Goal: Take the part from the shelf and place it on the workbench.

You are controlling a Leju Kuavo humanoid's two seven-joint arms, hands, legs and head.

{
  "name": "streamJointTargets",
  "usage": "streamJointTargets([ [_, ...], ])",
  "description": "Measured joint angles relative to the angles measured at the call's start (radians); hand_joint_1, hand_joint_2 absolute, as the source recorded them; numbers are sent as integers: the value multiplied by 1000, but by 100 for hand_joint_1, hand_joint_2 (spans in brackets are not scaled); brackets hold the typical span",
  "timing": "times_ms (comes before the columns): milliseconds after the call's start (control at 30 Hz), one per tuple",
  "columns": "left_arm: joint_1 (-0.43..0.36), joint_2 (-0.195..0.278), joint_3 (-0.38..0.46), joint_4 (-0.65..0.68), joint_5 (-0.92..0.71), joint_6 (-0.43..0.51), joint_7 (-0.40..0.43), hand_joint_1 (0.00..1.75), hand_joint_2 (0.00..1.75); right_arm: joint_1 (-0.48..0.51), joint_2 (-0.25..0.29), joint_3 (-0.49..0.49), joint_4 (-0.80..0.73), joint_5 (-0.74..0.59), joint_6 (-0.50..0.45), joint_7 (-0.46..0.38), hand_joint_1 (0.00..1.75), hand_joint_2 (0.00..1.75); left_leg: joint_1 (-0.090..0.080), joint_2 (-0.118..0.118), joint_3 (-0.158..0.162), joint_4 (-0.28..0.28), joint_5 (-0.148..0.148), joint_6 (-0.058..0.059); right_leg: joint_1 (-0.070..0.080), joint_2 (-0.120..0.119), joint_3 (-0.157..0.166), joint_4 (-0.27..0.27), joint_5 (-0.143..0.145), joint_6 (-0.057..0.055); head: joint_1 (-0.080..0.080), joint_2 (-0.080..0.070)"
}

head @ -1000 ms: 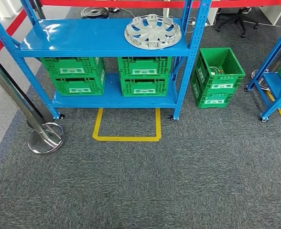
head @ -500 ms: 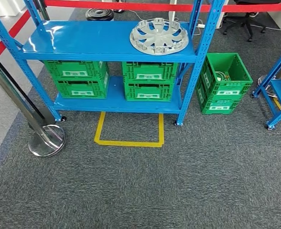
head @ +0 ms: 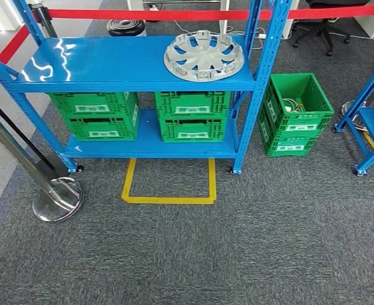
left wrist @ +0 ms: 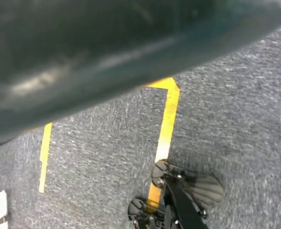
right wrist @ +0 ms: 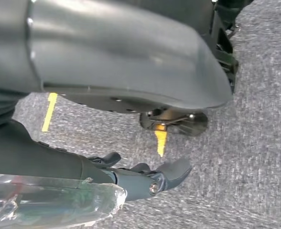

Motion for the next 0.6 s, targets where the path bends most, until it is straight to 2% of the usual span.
streamJointTargets([
  [100, 4, -2, 0, -1, -1, 0, 0, 0, 0, -1, 0, 0, 0, 0, 0, 0, 0, 0, 5, -2, 27, -21, 2, 18, 1, -1, 15, 21, -7, 19, 2, 0],
  [133, 4, -2, 1, -1, -1, 0, 0, 0, 0, -3, 0, 0, 0, 0, 0, 0, 0, 0, 7, -2, 39, -25, 0, 23, 0, -1, 2, 49, -20, 24, 4, 0],
  [167, 2, -3, 1, -2, -1, 0, -1, 0, 0, -4, 0, 0, 0, 0, 0, 0, 0, 0, 9, -2, 47, -28, -4, 27, -1, -1, -26, 97, -41, 28, 7, 0],
  [233, 0, -3, 1, -2, -1, 0, -1, 0, 0, -6, 0, 0, 0, 0, 0, 0, 0, 0, 9, -2, 57, -28, -16, 32, -4, -1, -109, 217, -88, 39, 11, 0],
  [267, -1, -4, 1, -2, -2, 0, -1, 0, 0, -5, 0, 0, 0, 0, 0, 0, 0, 0, 9, -2, 64, -28, -24, 31, -6, -1, -145, 257, -100, 43, 11, 0],
  [300, 0, -5, 1, -2, -2, 0, -1, 0, 0, -3, -1, 0, 0, 0, 0, 0, 0, 0, 9, -3, 73, -28, -32, 30, -7, -1, -166, 265, -93, 45, 12, 0],
  [333, 2, -6, 1, -2, -2, 0, -1, 0, 0, -1, -1, 0, 0, 0, 1, 0, 0, 0, 10, -4, 85, -28, -41, 28, -8, -2, -170, 240, -65, 48, 12, 0],
  [400, 3, -8, 2, -2, -2, 0, -1, 0, 0, 2, -1, 0, 0, 0, 1, 1, 0, 0, 11, -4, 111, -28, -61, 20, -10, -3, -147, 127, 28, 48, 12, 0],
  [467, 0, -8, 2, -2, -3, 0, -1, 0, 0, 2, -2, 0, 1, 0, 1, 1, 0, 0, 10, -3, 122, -29, -77, 7, -8, -4, -128, 43, 75, 34, 14, 0],
  [567, -4, -8, 3, -3, -4, 0, -1, 0, 0, 3, -2, 0, 1, 0, 1, 1, 0, 0, 9, -2, 126, -25, -82, -8, -5, -3, -114, 25, 75, 7, 14, 0],
  [600, -4, -8, 3, -3, -4, 0, -1, 0, 0, 4, -2, 0, 1, 0, 1, 1, 0, 0, 9, -2, 129, -23, -81, -10, -6, -3, -111, 23, 75, 4, 14, 0],
])
